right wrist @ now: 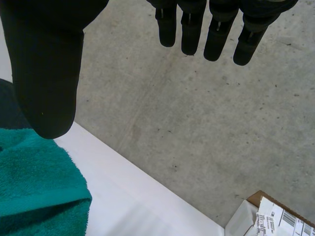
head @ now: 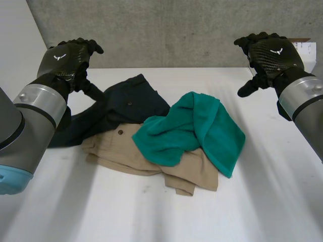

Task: Fold the laundry.

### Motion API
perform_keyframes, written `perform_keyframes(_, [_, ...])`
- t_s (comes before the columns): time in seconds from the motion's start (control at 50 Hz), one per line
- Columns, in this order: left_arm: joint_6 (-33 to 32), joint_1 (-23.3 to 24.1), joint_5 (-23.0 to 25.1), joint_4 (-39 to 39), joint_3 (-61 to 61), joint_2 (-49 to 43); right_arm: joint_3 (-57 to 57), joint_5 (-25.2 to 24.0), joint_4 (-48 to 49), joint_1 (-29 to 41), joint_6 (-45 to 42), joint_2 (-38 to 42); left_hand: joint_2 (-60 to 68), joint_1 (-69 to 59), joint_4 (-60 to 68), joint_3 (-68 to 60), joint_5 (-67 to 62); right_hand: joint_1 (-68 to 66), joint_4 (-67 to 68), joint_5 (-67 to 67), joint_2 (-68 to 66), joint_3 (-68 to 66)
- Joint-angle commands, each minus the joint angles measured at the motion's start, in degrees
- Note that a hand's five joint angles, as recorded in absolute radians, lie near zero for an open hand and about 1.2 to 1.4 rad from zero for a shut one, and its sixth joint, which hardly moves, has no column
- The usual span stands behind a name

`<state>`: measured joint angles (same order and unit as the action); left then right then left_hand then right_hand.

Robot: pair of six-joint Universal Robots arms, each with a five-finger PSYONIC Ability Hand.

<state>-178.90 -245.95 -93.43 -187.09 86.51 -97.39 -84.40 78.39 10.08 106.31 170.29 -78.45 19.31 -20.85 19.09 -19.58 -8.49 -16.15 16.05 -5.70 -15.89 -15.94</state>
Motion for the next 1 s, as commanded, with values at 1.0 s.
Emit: perform_keyframes(1.0, [-0.22, -0.24, 0.26, -3.45, 7.71, 5.89, 10.93, -1.05, 0.38, 5.85, -17.35, 10.26, -9.31, 10.85, -9.09, 9.58, 8.49, -63.85, 63.95, -64.3, -64.11, -64.06])
